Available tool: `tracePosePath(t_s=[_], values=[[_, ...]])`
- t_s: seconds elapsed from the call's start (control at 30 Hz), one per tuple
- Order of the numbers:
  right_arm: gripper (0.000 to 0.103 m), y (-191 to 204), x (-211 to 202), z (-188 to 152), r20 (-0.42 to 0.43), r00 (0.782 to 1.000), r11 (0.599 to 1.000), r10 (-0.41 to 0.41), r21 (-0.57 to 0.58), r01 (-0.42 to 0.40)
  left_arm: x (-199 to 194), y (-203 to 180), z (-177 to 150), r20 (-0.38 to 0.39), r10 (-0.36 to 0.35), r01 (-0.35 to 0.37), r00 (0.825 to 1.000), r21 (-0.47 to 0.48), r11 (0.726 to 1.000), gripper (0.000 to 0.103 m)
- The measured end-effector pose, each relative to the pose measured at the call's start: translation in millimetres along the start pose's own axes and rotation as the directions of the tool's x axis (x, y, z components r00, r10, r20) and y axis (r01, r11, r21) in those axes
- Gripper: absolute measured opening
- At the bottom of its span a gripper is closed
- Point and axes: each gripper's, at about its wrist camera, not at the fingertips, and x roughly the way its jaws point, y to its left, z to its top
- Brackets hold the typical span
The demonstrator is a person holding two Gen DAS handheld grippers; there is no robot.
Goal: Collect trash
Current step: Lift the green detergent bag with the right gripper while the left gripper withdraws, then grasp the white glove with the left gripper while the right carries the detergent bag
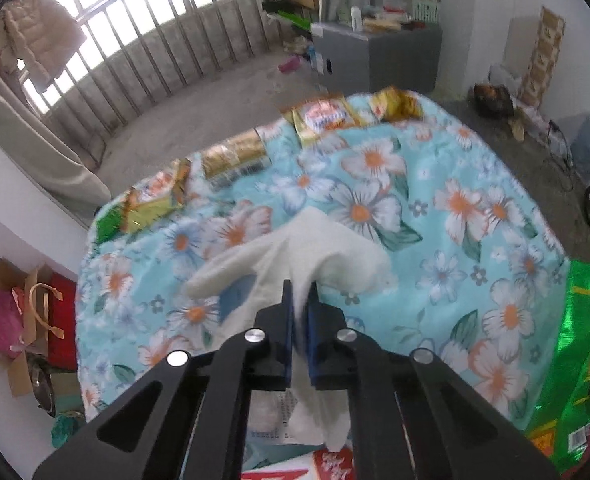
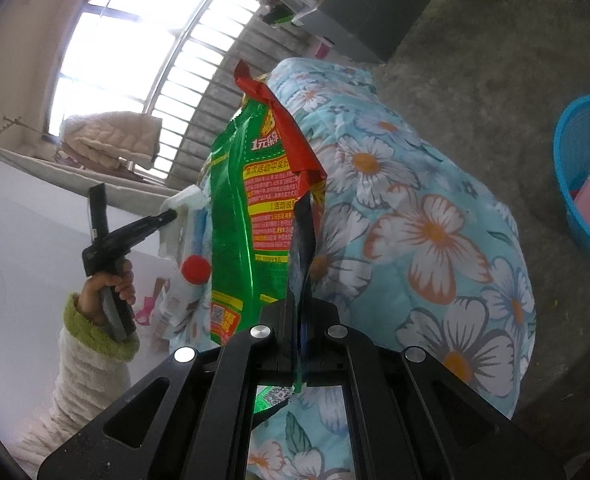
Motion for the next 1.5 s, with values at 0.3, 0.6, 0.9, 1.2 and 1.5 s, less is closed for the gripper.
tracePosePath(t_s=[0.3, 0.6, 0.9, 1.2, 1.5], values=[[0.0, -0.1, -4.9, -3.5, 0.009, 1.0, 1.0, 0.017, 0.0, -0.017, -84.9, 8.2, -8.3, 0.201, 0.007, -0.007, 0.98, 0.003, 1.0, 0.005], [0.0, 1.1, -13.1, -7.9, 0.021, 0.999, 0.999, 0.048, 0.006, -0.048, -145.9, 4.4, -31.3, 0.275, -0.21, 0.23, 0.938, -0.042, 0.972, 0.005], [0.0, 2.2, -37.7, 0.3, 0.081, 0.993, 0.997, 0.08, -0.003, -0.08, -159.1, -48.2, -59.8, 0.266, -0.433, 0.454, 0.861, -0.02, 0.891, 0.005], [0.0, -2.9, -85.0, 13.8, 0.206, 0.977, 0.998, 0.058, -0.01, -0.057, -159.0, -110.2, -50.2, 0.257, -0.543, 0.551, 0.799, 0.048, 0.833, 0.005], [0.0, -26.1, -139.0, 19.1, 0.346, 0.938, 0.999, 0.009, 0.034, -0.022, -147.4, -189.7, -27.6, 0.198, -0.645, 0.635, 0.738, 0.122, 0.763, 0.005]])
